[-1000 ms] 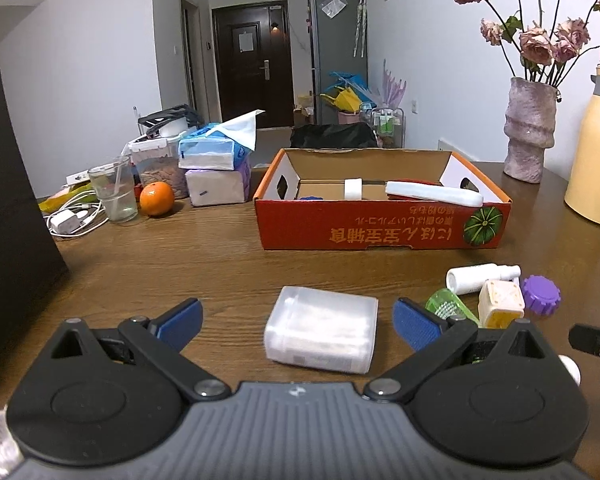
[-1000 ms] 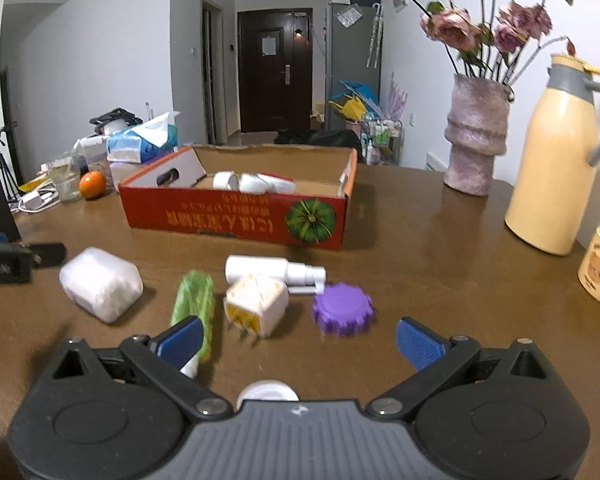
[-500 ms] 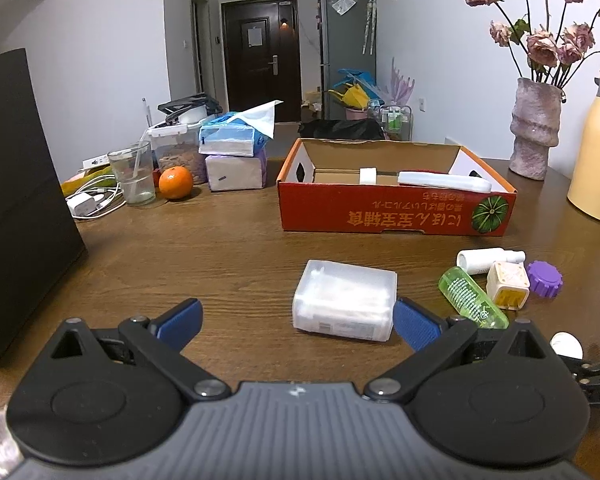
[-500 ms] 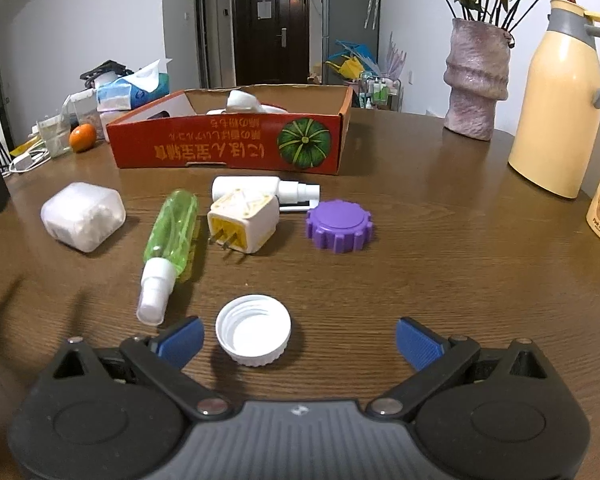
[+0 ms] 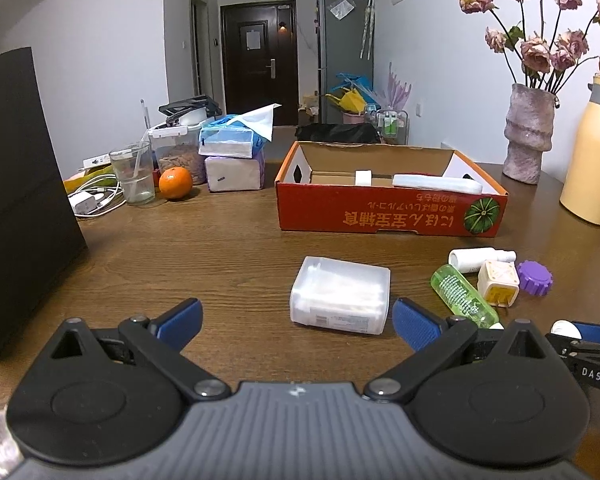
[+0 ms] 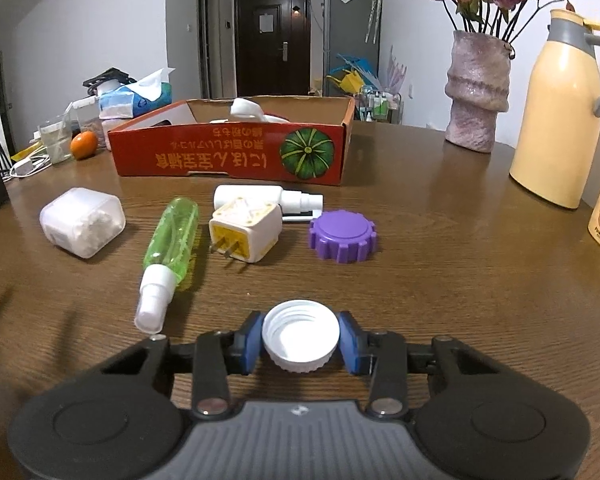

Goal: Organize rigid objects
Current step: 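Grasp the white plastic box with the left tool while the right tool grasps a white cap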

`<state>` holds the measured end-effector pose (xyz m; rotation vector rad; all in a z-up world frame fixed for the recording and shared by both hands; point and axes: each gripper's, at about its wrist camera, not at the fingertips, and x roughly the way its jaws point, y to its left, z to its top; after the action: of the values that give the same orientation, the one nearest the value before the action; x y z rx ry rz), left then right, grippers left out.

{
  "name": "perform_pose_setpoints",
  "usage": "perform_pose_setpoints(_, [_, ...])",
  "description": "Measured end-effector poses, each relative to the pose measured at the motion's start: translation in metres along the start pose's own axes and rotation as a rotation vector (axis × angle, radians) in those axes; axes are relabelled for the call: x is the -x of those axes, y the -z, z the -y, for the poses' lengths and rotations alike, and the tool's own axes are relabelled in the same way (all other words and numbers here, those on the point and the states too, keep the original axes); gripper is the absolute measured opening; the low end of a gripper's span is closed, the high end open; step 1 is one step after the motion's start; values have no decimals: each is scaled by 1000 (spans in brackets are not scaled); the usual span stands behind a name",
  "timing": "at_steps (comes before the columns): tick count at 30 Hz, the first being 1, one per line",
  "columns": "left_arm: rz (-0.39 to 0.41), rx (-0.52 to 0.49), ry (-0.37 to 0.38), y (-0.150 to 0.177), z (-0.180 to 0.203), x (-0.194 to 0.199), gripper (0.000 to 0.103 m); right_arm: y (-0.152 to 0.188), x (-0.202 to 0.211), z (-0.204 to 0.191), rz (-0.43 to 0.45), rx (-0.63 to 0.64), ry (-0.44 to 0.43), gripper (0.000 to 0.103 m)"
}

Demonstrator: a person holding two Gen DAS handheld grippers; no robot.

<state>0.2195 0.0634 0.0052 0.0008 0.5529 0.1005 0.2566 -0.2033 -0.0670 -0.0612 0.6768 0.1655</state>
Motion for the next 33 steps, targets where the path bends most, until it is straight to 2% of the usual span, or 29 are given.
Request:
perform_pose_setpoints(17, [-20,30,-1,5,-19,-7,103,-1,6,-13,45,20,49,39])
perform_pose_setpoints(33, [-33,20,91,-2,-17,-44,103,-23,5,-11,96,-7,31,39])
